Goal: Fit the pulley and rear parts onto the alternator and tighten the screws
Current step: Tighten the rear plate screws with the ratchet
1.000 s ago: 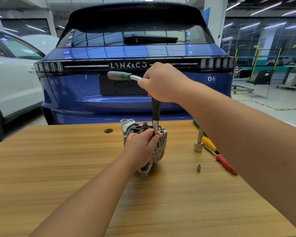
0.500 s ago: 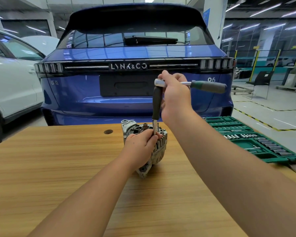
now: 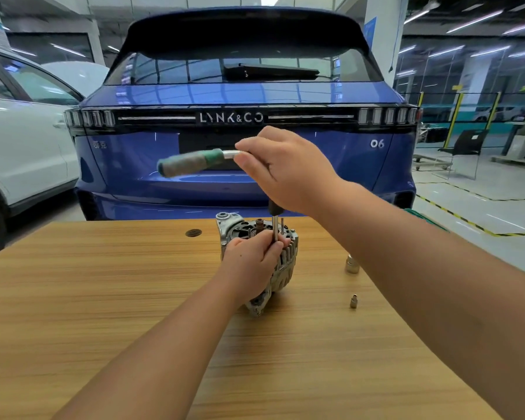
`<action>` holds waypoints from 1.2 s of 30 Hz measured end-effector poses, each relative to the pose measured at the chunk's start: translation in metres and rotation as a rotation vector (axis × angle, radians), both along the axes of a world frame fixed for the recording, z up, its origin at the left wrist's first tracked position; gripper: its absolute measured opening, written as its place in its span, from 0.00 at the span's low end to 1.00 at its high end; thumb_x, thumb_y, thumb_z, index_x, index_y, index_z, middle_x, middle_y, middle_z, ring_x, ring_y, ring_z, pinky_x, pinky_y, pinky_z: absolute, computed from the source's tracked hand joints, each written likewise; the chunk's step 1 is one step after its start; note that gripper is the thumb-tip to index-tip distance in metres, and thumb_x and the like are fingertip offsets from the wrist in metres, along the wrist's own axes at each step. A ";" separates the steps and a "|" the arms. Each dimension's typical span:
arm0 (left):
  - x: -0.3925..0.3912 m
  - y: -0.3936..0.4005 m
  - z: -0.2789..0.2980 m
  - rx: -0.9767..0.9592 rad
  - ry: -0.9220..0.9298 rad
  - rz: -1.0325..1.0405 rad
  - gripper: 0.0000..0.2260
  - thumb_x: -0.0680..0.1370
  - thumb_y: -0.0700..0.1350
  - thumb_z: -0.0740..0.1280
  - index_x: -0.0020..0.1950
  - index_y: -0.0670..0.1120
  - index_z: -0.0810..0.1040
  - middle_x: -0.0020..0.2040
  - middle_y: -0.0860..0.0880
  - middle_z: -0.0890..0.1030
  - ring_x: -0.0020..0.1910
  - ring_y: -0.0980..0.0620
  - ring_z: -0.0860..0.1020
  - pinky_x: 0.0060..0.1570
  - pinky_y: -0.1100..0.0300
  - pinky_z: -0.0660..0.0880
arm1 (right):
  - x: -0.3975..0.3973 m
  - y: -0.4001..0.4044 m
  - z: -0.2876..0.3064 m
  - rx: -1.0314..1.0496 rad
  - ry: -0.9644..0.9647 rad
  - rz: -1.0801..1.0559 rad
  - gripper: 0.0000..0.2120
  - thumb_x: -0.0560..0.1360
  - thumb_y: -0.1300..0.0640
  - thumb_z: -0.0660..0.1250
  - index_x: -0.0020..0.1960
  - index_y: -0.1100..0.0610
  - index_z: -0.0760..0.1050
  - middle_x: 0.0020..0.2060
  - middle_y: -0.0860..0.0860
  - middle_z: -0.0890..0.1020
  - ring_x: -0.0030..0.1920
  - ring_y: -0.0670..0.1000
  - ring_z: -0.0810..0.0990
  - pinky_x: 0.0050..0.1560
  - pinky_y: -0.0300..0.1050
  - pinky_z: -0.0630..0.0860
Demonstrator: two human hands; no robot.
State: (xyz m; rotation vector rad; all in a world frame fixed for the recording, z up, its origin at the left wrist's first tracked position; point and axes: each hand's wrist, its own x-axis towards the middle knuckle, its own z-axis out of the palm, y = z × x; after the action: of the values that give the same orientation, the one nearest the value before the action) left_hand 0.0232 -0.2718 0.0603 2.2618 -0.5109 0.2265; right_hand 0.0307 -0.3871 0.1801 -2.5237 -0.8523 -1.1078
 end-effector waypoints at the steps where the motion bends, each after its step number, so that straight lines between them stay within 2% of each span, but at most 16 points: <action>1: 0.000 0.000 0.000 0.009 0.001 -0.003 0.12 0.86 0.50 0.56 0.63 0.55 0.77 0.32 0.63 0.70 0.39 0.44 0.76 0.62 0.38 0.71 | -0.001 0.002 0.011 -0.059 0.045 -0.122 0.17 0.84 0.44 0.56 0.49 0.50 0.81 0.41 0.48 0.79 0.43 0.54 0.77 0.37 0.48 0.69; 3: -0.001 0.000 -0.001 0.035 -0.009 0.006 0.13 0.86 0.51 0.55 0.63 0.56 0.77 0.32 0.63 0.70 0.39 0.46 0.75 0.68 0.43 0.67 | 0.001 0.007 0.034 -0.133 0.175 -0.389 0.17 0.83 0.45 0.56 0.37 0.50 0.69 0.34 0.49 0.74 0.33 0.53 0.73 0.31 0.45 0.62; 5: -0.001 0.000 -0.002 0.035 -0.015 0.010 0.13 0.85 0.52 0.55 0.63 0.57 0.77 0.30 0.62 0.71 0.33 0.58 0.70 0.68 0.43 0.67 | 0.002 0.009 0.049 -0.012 0.402 -0.431 0.13 0.81 0.52 0.59 0.38 0.52 0.66 0.33 0.50 0.75 0.29 0.51 0.73 0.28 0.44 0.64; 7: -0.001 0.000 -0.001 0.020 -0.001 0.002 0.13 0.85 0.52 0.55 0.64 0.57 0.77 0.33 0.60 0.74 0.30 0.63 0.68 0.63 0.39 0.70 | 0.001 0.009 0.053 0.403 0.733 -0.178 0.08 0.80 0.59 0.60 0.42 0.57 0.71 0.34 0.52 0.80 0.26 0.49 0.79 0.27 0.42 0.74; 8: -0.001 0.000 -0.001 0.019 0.008 -0.002 0.13 0.85 0.53 0.55 0.64 0.57 0.76 0.35 0.60 0.74 0.32 0.60 0.71 0.63 0.38 0.71 | -0.003 0.009 0.049 0.639 0.911 -0.029 0.05 0.80 0.60 0.60 0.47 0.59 0.73 0.36 0.53 0.83 0.28 0.48 0.83 0.33 0.44 0.78; 10: -0.003 0.000 0.000 0.025 0.025 0.000 0.13 0.85 0.53 0.55 0.65 0.59 0.76 0.39 0.63 0.73 0.44 0.48 0.76 0.64 0.38 0.71 | -0.005 0.009 0.036 0.981 1.110 0.197 0.07 0.80 0.59 0.59 0.56 0.58 0.74 0.41 0.53 0.87 0.38 0.51 0.87 0.45 0.52 0.76; 13: -0.002 0.001 0.001 0.039 0.032 0.015 0.13 0.85 0.53 0.54 0.64 0.60 0.75 0.43 0.67 0.71 0.50 0.51 0.69 0.67 0.42 0.67 | 0.003 0.011 0.015 1.497 1.091 0.444 0.12 0.80 0.57 0.62 0.61 0.58 0.77 0.43 0.49 0.87 0.42 0.50 0.84 0.44 0.48 0.74; 15: -0.001 0.002 0.001 0.041 0.037 0.017 0.11 0.85 0.53 0.53 0.62 0.62 0.74 0.44 0.68 0.69 0.51 0.54 0.66 0.67 0.43 0.66 | 0.007 0.013 0.005 1.737 0.914 0.459 0.08 0.79 0.59 0.65 0.53 0.57 0.82 0.40 0.50 0.85 0.41 0.50 0.80 0.42 0.44 0.77; 17: 0.000 0.002 0.000 0.045 0.046 0.015 0.10 0.85 0.53 0.53 0.59 0.63 0.73 0.44 0.68 0.69 0.53 0.52 0.68 0.66 0.42 0.67 | 0.006 0.014 -0.006 1.642 0.633 0.397 0.04 0.79 0.60 0.66 0.46 0.53 0.77 0.43 0.52 0.82 0.42 0.49 0.79 0.43 0.45 0.76; 19: 0.001 0.001 -0.001 0.037 0.048 0.020 0.10 0.85 0.53 0.53 0.58 0.62 0.73 0.43 0.65 0.71 0.54 0.46 0.72 0.65 0.40 0.70 | 0.004 0.015 -0.017 1.365 0.331 0.382 0.04 0.80 0.61 0.65 0.49 0.53 0.76 0.45 0.51 0.81 0.42 0.44 0.80 0.45 0.39 0.77; 21: 0.002 0.001 -0.001 0.042 0.034 0.025 0.10 0.85 0.52 0.54 0.58 0.61 0.74 0.43 0.65 0.71 0.53 0.51 0.70 0.66 0.41 0.68 | 0.003 0.013 -0.023 1.041 0.062 0.346 0.07 0.81 0.63 0.65 0.55 0.60 0.81 0.45 0.49 0.83 0.44 0.40 0.81 0.47 0.36 0.77; 24: 0.004 0.001 -0.003 0.039 -0.001 0.024 0.09 0.85 0.52 0.55 0.54 0.61 0.73 0.42 0.65 0.73 0.47 0.63 0.67 0.67 0.45 0.65 | 0.009 0.011 -0.029 0.583 -0.188 0.208 0.08 0.79 0.66 0.67 0.55 0.64 0.83 0.49 0.55 0.85 0.50 0.53 0.82 0.52 0.51 0.79; 26: 0.005 0.002 -0.005 0.035 -0.019 0.025 0.08 0.85 0.52 0.55 0.52 0.61 0.73 0.43 0.63 0.75 0.46 0.72 0.62 0.66 0.47 0.65 | 0.009 0.012 -0.030 0.455 -0.239 0.135 0.09 0.77 0.69 0.66 0.54 0.64 0.83 0.48 0.55 0.84 0.49 0.58 0.81 0.48 0.55 0.77; 30: 0.007 0.001 -0.007 0.030 -0.018 0.030 0.10 0.85 0.52 0.54 0.58 0.61 0.75 0.47 0.62 0.77 0.45 0.73 0.58 0.65 0.50 0.62 | 0.008 0.010 -0.029 0.339 -0.307 0.106 0.12 0.75 0.66 0.61 0.52 0.65 0.82 0.46 0.58 0.83 0.45 0.61 0.79 0.42 0.57 0.77; 33: 0.007 0.001 -0.007 0.017 -0.007 0.028 0.10 0.85 0.52 0.54 0.58 0.61 0.75 0.42 0.61 0.76 0.42 0.74 0.61 0.63 0.51 0.62 | 0.007 0.008 -0.028 0.251 -0.292 0.096 0.19 0.78 0.56 0.58 0.58 0.66 0.79 0.48 0.59 0.81 0.44 0.60 0.78 0.40 0.57 0.76; 36: 0.005 0.000 -0.007 -0.001 -0.018 0.029 0.09 0.85 0.51 0.55 0.54 0.62 0.74 0.42 0.53 0.80 0.40 0.73 0.68 0.65 0.50 0.64 | 0.005 0.004 -0.027 0.139 -0.244 0.144 0.26 0.80 0.49 0.56 0.69 0.66 0.73 0.53 0.60 0.79 0.46 0.59 0.78 0.43 0.56 0.75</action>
State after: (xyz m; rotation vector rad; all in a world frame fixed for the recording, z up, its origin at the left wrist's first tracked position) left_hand 0.0284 -0.2713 0.0536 2.2694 -0.4878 0.2613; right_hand 0.0360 -0.3834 0.1527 -2.2079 -0.9640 -1.3935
